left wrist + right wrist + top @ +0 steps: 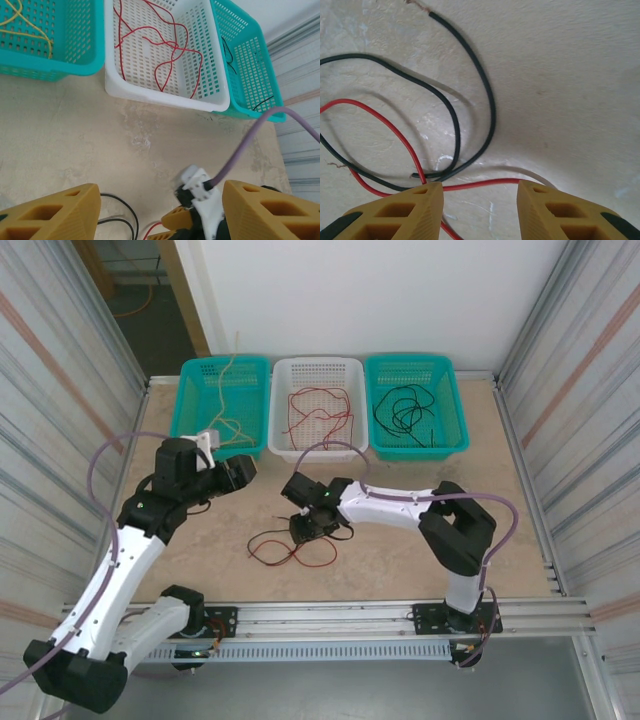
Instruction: Untangle the cables
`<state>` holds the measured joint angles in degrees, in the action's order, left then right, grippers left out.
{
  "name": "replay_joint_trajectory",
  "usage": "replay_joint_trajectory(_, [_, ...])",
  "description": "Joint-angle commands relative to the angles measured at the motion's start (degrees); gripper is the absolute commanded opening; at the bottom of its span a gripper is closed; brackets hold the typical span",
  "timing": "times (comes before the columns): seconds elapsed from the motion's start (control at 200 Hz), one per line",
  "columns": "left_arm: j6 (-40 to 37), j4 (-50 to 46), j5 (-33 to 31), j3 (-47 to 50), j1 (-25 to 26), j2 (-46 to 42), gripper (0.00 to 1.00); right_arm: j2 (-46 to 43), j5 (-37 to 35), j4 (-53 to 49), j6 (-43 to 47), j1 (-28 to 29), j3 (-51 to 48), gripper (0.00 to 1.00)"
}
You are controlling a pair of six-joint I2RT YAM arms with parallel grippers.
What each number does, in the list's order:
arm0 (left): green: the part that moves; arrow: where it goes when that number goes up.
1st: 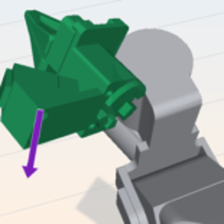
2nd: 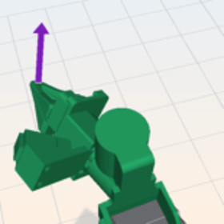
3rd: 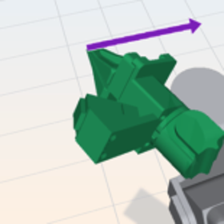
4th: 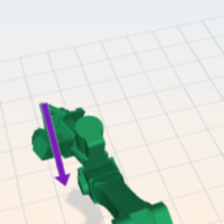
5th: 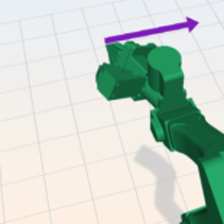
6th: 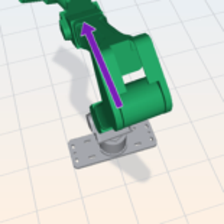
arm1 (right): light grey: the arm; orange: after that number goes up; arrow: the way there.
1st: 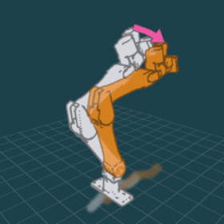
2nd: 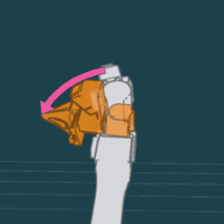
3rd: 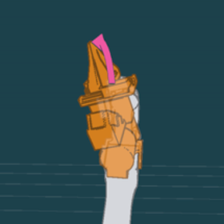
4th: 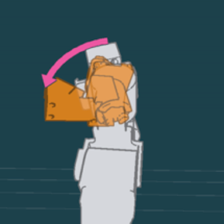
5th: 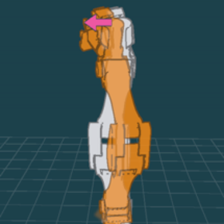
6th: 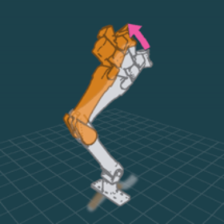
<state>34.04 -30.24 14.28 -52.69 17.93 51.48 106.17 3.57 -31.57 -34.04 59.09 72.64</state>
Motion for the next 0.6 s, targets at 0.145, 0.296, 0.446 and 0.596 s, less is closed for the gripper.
replay_joint_trajectory(0.145, [-0.7,0.8,2.0,0.7,-0.6,0.8,0.64,5.0,0.6,-3.5,0.6,1.1,5.9,0.41])
replay_joint_trajectory(0.296, [-1.1,0.5,1.8,0.7,-0.6,0.5,0.64,7.7,0.5,-3.8,1.2,1.3,7.4,0.39])
replay_joint_trajectory(0.446, [-1.2,0.4,1.8,0.7,-0.6,0.4,0.64,9.4,0.2,-3.7,1.9,1.1,8.9,0.36])
replay_joint_trajectory(0.596, [-1.4,0.3,1.8,0.7,-0.7,0.1,0.64,9.5,0.2,-3.5,2.7,1.1,9.3,0.21])
